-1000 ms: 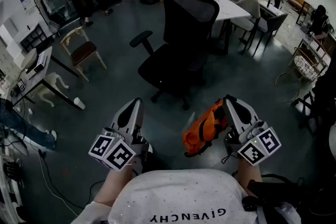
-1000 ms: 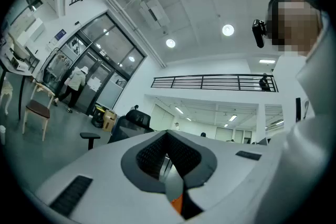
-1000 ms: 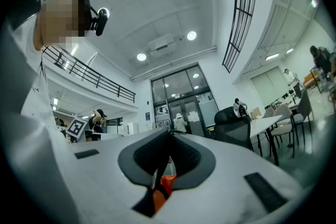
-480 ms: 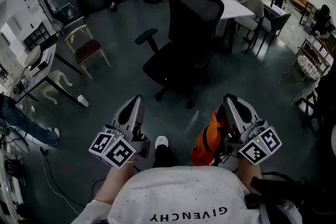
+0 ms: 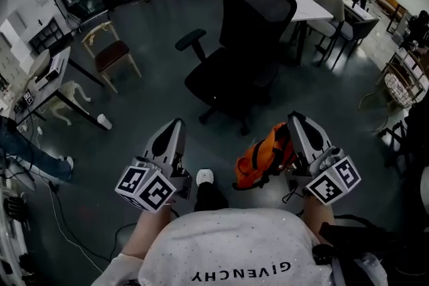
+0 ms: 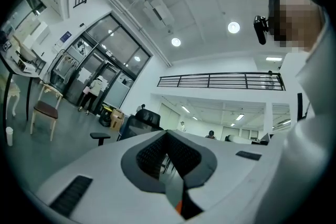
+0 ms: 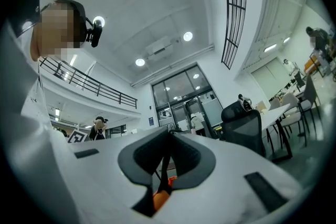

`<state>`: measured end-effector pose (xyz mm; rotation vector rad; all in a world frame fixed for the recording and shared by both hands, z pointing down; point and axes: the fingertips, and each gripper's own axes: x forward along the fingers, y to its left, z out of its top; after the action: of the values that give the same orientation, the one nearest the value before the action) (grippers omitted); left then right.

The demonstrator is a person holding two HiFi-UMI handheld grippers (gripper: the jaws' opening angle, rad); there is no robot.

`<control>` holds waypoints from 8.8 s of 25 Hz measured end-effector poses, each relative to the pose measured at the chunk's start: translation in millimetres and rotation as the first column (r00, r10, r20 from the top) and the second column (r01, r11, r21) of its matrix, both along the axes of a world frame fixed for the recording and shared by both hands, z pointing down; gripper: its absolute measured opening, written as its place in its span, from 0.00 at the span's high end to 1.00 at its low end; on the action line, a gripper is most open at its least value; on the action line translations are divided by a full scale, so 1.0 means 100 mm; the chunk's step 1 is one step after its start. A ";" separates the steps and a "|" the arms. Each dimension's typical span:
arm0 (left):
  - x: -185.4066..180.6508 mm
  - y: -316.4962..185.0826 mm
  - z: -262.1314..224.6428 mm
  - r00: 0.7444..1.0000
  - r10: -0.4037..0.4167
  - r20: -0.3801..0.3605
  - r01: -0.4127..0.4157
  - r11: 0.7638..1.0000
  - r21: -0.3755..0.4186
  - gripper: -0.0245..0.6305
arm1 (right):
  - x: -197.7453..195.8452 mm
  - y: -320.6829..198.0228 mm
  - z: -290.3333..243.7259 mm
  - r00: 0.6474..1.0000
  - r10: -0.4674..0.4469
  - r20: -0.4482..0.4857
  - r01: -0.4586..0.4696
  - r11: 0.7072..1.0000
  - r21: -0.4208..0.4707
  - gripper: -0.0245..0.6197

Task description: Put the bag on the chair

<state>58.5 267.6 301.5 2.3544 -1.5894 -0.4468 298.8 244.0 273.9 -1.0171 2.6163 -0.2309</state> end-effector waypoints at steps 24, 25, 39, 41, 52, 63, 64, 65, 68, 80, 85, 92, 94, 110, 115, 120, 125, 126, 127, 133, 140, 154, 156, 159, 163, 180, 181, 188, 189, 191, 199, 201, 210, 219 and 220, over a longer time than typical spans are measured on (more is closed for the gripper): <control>-0.91 -2.17 -0.36 0.992 0.129 0.000 -0.128 0.991 0.047 0.96 | -1.04 -2.00 -0.37 0.998 0.059 0.009 -0.059 0.998 0.029 0.94; -0.96 -2.24 -0.37 0.991 0.136 -0.006 -0.135 0.990 0.047 0.96 | -1.09 -2.06 -0.39 0.998 0.069 0.012 -0.069 0.997 0.036 0.94; -1.66 -3.04 -0.28 0.986 0.165 -0.034 -0.163 0.985 0.052 0.96 | -1.72 -2.85 -0.33 0.991 0.128 0.043 -0.129 0.991 0.029 0.94; -1.72 -3.10 -0.26 0.985 0.171 -0.035 -0.169 0.984 0.050 0.96 | -1.79 -2.91 -0.32 0.991 0.125 0.046 -0.126 0.992 0.021 0.94; -1.99 -3.36 -0.25 0.981 0.156 -0.118 -0.153 0.988 0.030 0.96 | -2.05 -3.20 -0.36 0.995 0.098 0.009 -0.098 0.995 0.020 0.94; -2.00 -3.67 -0.17 0.980 0.153 -0.131 -0.154 0.988 0.001 0.96 | -2.06 -3.58 -0.28 0.996 0.092 0.006 -0.092 0.996 -0.002 0.94; -2.03 -3.72 -0.18 0.980 0.147 -0.131 -0.148 0.989 0.004 0.96 | -2.07 -3.65 -0.28 0.996 0.091 0.005 -0.091 0.996 -0.003 0.94; -2.05 -3.78 -0.18 0.981 0.141 -0.130 -0.142 0.990 0.005 0.96 | -2.08 -3.73 -0.29 0.996 0.089 0.004 -0.089 0.996 -0.003 0.94; -2.10 -3.97 -0.15 0.985 0.115 -0.132 -0.116 0.993 0.004 0.96 | -2.11 -3.99 -0.29 0.997 0.074 0.002 -0.074 0.997 -0.002 0.94; -2.33 -4.89 -0.16 0.993 0.006 -0.121 -0.006 1.000 0.000 0.96 | -2.34 -5.11 -0.30 1.000 -0.029 -0.009 0.029 0.999 0.015 0.94; -2.42 -5.26 -0.15 0.993 -0.028 -0.117 0.026 1.000 -0.013 0.96 | -2.41 -5.58 -0.29 0.999 -0.047 -0.009 0.047 0.999 -0.001 0.94; -2.38 -5.83 -0.03 0.993 -0.042 -0.113 0.039 0.999 -0.031 0.96 | -2.42 -6.25 -0.16 0.998 -0.066 -0.016 0.065 0.997 -0.031 0.94; -2.37 -5.98 0.03 0.993 -0.050 -0.110 0.045 0.998 -0.043 0.96 | -2.42 -6.41 -0.09 0.997 -0.071 -0.014 0.070 0.997 -0.039 0.94; -2.47 -6.36 0.45 0.993 -0.083 -0.079 0.071 0.987 -0.147 0.96 | -2.57 -7.05 0.57 0.995 -0.091 -0.033 0.086 0.986 -0.146 0.94; -2.52 -6.42 0.68 0.992 -0.113 -0.064 0.099 0.976 -0.192 0.96 | -2.58 -7.15 0.78 0.994 -0.095 -0.060 0.081 0.976 -0.201 0.94; -2.55 -6.45 0.85 0.989 -0.124 -0.079 0.103 0.966 -0.237 0.96 | -2.64 -7.22 1.04 0.989 -0.104 -0.104 0.073 0.962 -0.264 0.94; -2.66 -6.46 1.06 0.989 -0.132 -0.064 0.109 0.954 -0.281 0.96 | -2.75 -7.23 1.40 0.983 -0.116 -0.143 0.060 0.937 -0.345 0.94; -2.67 -6.47 1.10 0.988 -0.137 -0.067 0.112 0.951 -0.288 0.96 | -2.77 -7.23 1.49 0.980 -0.122 -0.155 0.058 0.930 -0.362 0.94; -2.67 -6.48 1.14 0.988 -0.138 -0.071 0.111 0.949 -0.294 0.96 | -2.78 -7.22 1.57 0.978 -0.126 -0.166 0.055 0.924 -0.379 0.94; -2.58 -6.53 1.34 0.989 -0.117 -0.085 0.084 0.941 -0.327 0.96 | -2.76 -7.19 2.07 0.965 -0.122 -0.232 -0.001 0.884 -0.467 0.94; -2.45 -6.53 1.32 0.993 -0.092 -0.074 0.061 0.938 -0.341 0.96 | -2.61 -7.15 2.42 0.971 -0.107 -0.216 -0.027 0.842 -0.539 0.94; -2.39 -6.58 1.47 0.995 -0.087 -0.045 0.064 0.923 -0.381 0.96 | -2.40 -7.05 3.46 0.968 -0.135 -0.210 -0.062 0.683 -0.728 0.95; -2.37 -6.58 1.49 0.996 -0.076 -0.039 0.055 0.920 -0.388 0.96 | -2.34 -6.97 3.60 0.974 -0.117 -0.195 -0.074 0.647 -0.759 0.95; -2.33 -6.61 1.49 0.997 -0.062 -0.037 0.043 0.919 -0.392 0.96 | -2.21 -6.83 3.85 0.963 -0.126 -0.237 -0.118 0.594 -0.796 0.95; -2.23 -6.70 1.52 0.999 -0.033 -0.021 0.022 0.920 -0.391 0.96 | -2.05 -6.71 4.14 0.956 -0.140 -0.259 -0.150 0.525 -0.838 0.94; -2.24 -6.80 1.49 0.995 -0.045 0.086 0.077 0.908 -0.412 0.96 | -1.61 -6.52 4.83 0.966 -0.049 -0.254 -0.224 0.334 -0.916 0.94; -2.23 -6.81 1.49 0.996 -0.039 0.079 0.068 0.908 -0.414 0.96 | -1.58 -6.49 4.88 0.964 -0.048 -0.263 -0.234 0.321 -0.917 0.94; -2.10 -6.86 1.53 0.998 0.013 0.056 0.012 0.904 -0.428 0.96 | -1.46 -6.29 5.10 0.947 -0.079 -0.312 -0.284 0.255 -0.924 0.94; -2.10 -6.85 1.53 0.998 0.021 0.058 0.006 0.904 -0.428 0.96 | -1.46 -6.27 5.13 0.944 -0.088 -0.319 -0.289 0.247 -0.925 0.94; -2.08 -6.84 1.53 0.997 0.033 0.064 -0.002 0.903 -0.429 0.96 | -1.44 -6.22 5.19 0.941 -0.102 -0.324 -0.296 0.221 -0.929 0.94; -2.19 -6.70 1.56 0.998 0.003 0.059 0.022 0.901 -0.434 0.96 | -1.40 -6.04 5.32 0.939 -0.119 -0.324 -0.305 0.156 -0.940 0.94; -2.22 -6.66 1.56 0.999 -0.003 0.054 0.026 0.902 -0.432 0.96 | -1.41 -6.02 5.33 0.936 -0.118 -0.332 -0.314 0.149 -0.938 0.94; -2.36 -6.34 1.61 0.997 -0.061 0.042 0.073 0.900 -0.429 0.96 | -1.45 -5.89 5.40 0.908 -0.203 -0.365 -0.338 0.155 -0.928 0.93; -2.65 -5.78 1.46 0.991 -0.133 0.023 0.131 0.913 -0.387 0.96 | -1.57 -5.72 5.25 0.871 -0.231 -0.434 -0.390 0.213 -0.896 0.76; -2.68 -5.72 1.45 0.990 -0.140 0.017 0.136 0.915 -0.380 0.96 | -1.59 -5.72 5.22 0.865 -0.240 -0.442 -0.393 0.226 -0.892 0.73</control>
<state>-209.2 -304.7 446.5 1.9554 -1.6700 -0.1558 139.6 -328.0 795.6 -1.7473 2.6326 -2.1393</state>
